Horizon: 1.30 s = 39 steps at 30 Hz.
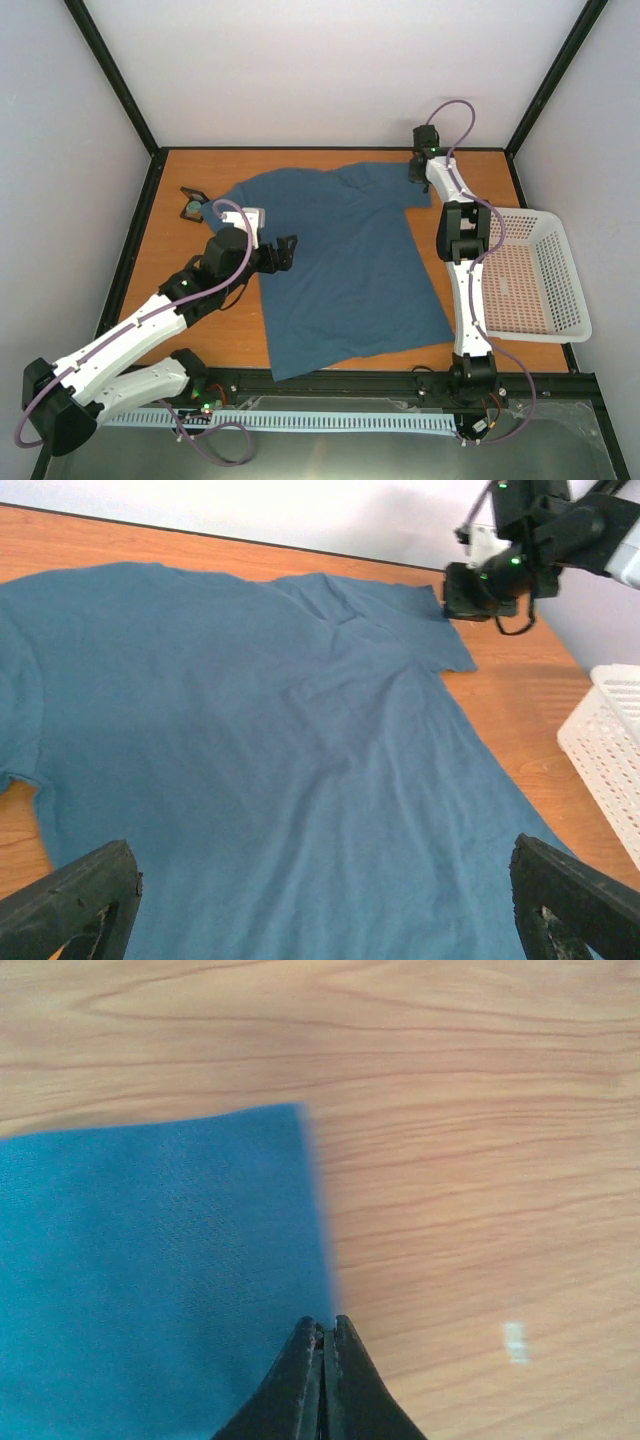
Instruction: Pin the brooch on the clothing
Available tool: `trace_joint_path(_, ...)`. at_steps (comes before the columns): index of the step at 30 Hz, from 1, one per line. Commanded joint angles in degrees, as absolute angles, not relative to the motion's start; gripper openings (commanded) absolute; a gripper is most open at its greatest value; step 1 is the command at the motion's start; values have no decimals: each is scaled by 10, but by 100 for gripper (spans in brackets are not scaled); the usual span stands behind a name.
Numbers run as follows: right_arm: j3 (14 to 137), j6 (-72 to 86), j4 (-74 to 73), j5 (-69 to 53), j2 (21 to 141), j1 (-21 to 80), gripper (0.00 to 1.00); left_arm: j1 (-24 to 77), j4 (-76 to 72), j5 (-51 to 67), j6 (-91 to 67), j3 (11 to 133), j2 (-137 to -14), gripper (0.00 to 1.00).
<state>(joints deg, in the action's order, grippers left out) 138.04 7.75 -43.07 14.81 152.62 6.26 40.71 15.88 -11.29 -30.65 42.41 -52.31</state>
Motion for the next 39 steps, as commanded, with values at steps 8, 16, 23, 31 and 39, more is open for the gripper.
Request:
trace_joint_path(8,1376,16,-404,91,1444,67,38,297,167,-30,-302,541,-663,100)
trace_joint_path(16,1393,-50,-349,3,1483,80,63,313,158,161,-241,588,-859,100)
trace_joint_path(23,1448,-73,-326,24,1534,85,74,401,114,216,-257,521,-904,100)
trace_joint_path(31,1453,-82,-322,25,1553,94,74,407,121,223,-322,401,-908,100)
trace_joint_path(39,1459,-142,-319,46,1563,131,72,407,162,262,-412,296,-846,100)
